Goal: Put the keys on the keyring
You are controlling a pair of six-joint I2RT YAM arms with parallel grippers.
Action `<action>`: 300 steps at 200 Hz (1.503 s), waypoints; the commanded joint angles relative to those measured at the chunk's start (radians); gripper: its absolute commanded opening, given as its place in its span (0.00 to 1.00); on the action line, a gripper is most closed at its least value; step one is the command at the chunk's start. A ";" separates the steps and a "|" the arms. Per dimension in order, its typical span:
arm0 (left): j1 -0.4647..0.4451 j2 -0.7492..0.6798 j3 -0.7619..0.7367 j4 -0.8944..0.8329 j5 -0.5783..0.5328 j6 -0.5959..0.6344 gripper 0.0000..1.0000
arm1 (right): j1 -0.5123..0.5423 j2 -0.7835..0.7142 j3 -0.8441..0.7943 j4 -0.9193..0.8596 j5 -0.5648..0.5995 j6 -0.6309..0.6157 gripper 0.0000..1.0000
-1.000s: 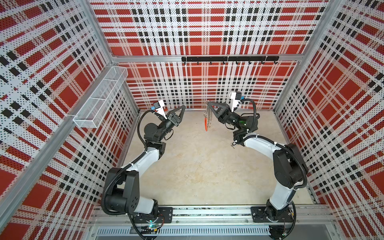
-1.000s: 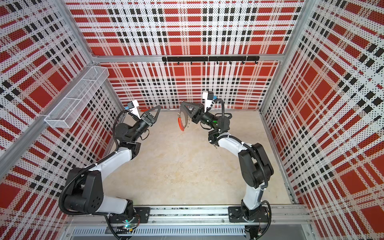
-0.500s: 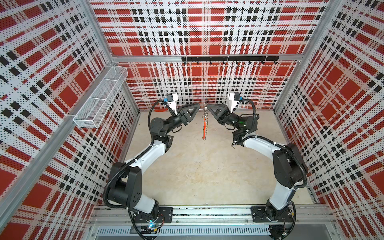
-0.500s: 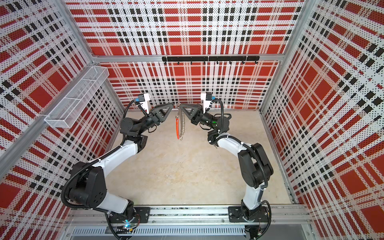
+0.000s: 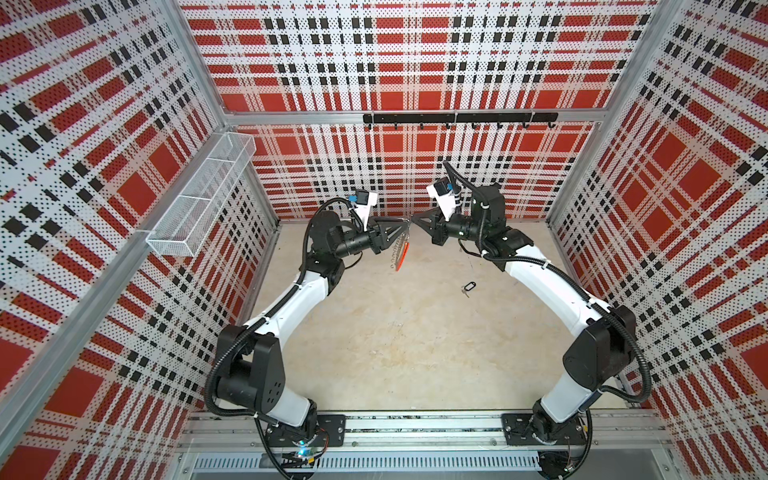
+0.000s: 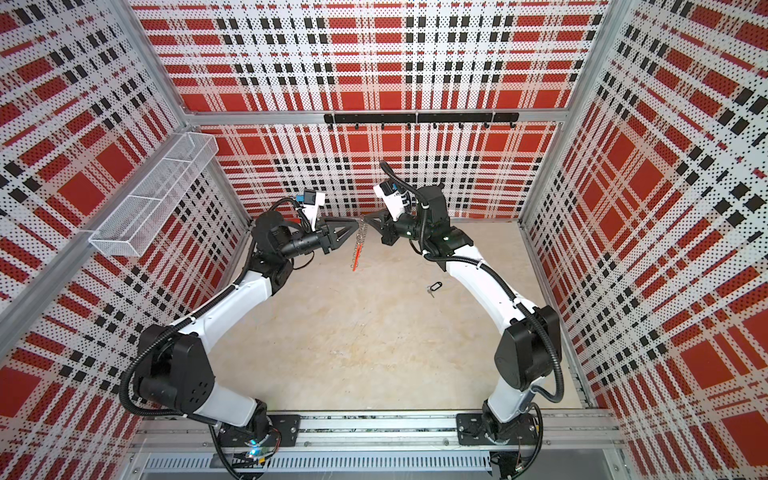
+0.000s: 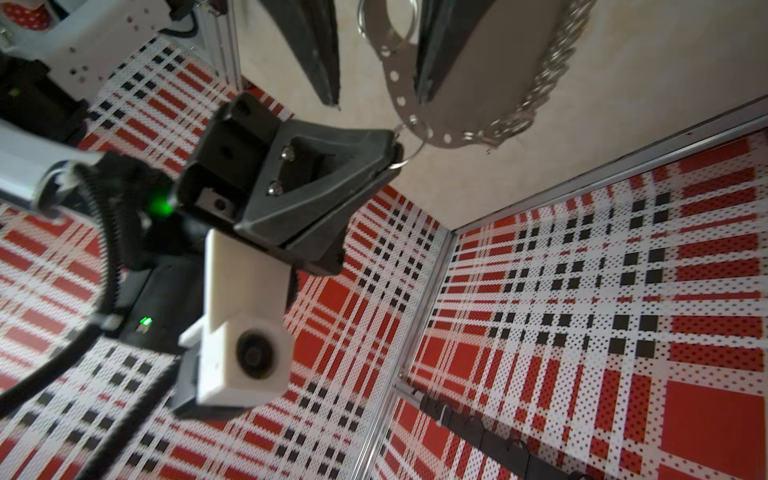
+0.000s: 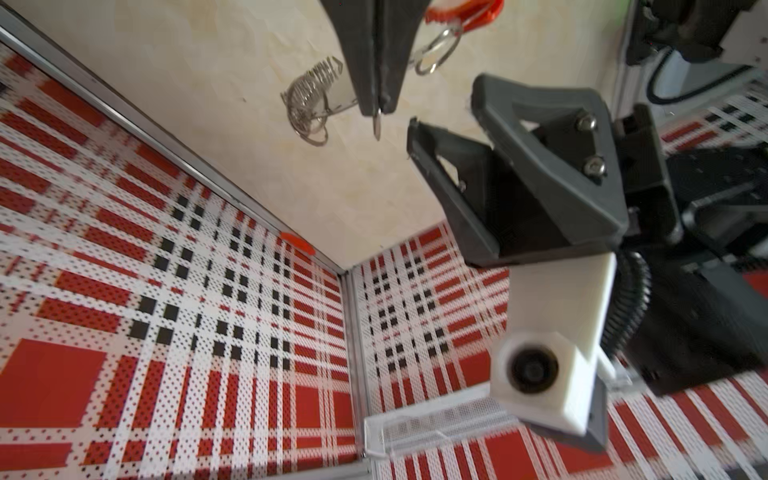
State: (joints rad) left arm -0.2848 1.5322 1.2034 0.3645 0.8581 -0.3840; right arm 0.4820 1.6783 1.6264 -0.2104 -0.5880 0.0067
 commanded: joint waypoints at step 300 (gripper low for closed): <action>-0.011 0.054 0.146 -0.397 0.226 0.531 0.20 | -0.013 -0.060 -0.005 -0.146 -0.246 -0.145 0.00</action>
State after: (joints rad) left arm -0.2932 1.5715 1.3231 -0.0166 1.0523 0.1398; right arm 0.4747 1.6547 1.6184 -0.3988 -0.7876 -0.1364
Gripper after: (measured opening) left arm 0.199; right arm 0.047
